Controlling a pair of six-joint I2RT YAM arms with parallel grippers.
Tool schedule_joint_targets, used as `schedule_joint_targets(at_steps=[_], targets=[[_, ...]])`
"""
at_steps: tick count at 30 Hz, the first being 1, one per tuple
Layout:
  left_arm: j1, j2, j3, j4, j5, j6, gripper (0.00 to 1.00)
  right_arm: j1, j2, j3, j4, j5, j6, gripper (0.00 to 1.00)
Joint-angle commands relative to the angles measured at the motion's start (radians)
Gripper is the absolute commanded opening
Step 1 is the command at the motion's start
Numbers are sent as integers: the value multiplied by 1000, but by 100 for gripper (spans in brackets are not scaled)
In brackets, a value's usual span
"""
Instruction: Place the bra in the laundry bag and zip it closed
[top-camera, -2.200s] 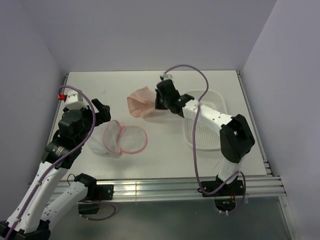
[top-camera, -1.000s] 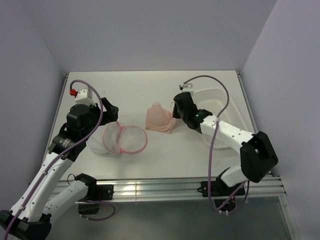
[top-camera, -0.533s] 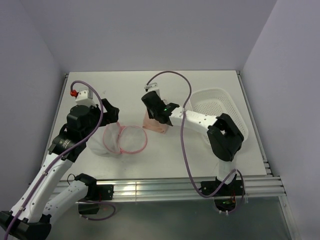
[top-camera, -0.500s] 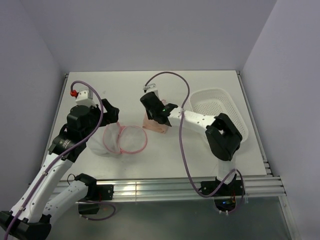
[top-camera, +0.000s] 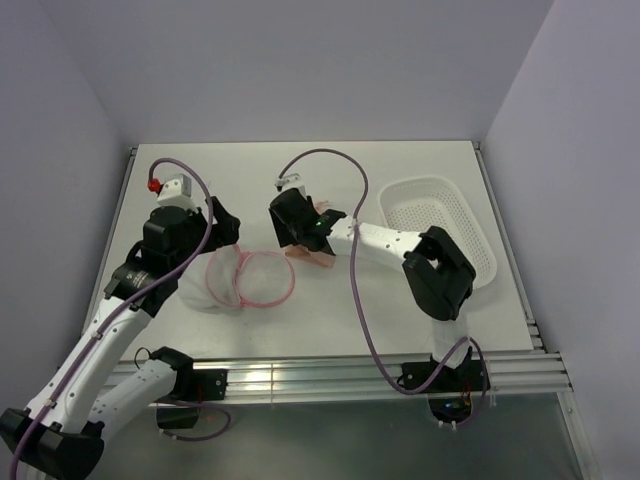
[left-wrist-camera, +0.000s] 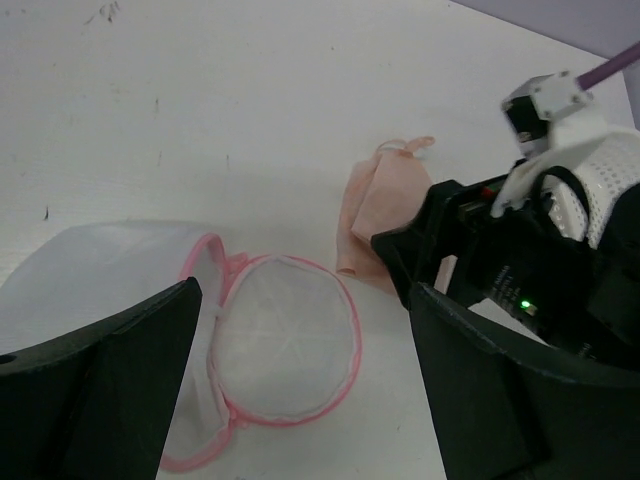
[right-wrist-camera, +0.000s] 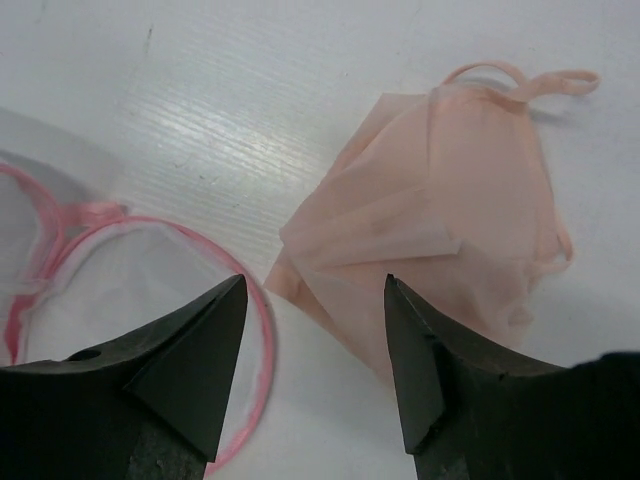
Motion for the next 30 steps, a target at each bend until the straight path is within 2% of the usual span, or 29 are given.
schedule_joint_targets(at_steps=[1, 4, 8, 13, 17, 21, 22, 26, 30], targets=[[4, 26, 55, -14, -31, -49, 91, -10, -145, 7, -23, 57, 56, 65], [-3, 89, 64, -7, -33, -97, 84, -29, -232, -28, -83, 109, 127, 66], [-74, 225, 76, 38, -103, -159, 79, -124, -369, -172, -88, 59, 247, 67], [-190, 388, 133, 114, -206, -198, 72, -236, -502, -422, 25, -170, 370, 68], [-207, 581, 174, 231, -224, -186, 61, -250, -519, -493, 99, -219, 431, 72], [-221, 715, 213, 338, -270, -144, 55, -279, -509, -598, 222, -293, 529, 74], [-221, 738, 213, 363, -269, -138, 51, -288, -505, -615, 249, -305, 543, 74], [-221, 858, 230, 432, -263, -101, 48, -294, -467, -669, 404, -374, 617, 77], [-221, 913, 234, 518, -238, -68, 47, -294, -398, -681, 475, -393, 661, 77]])
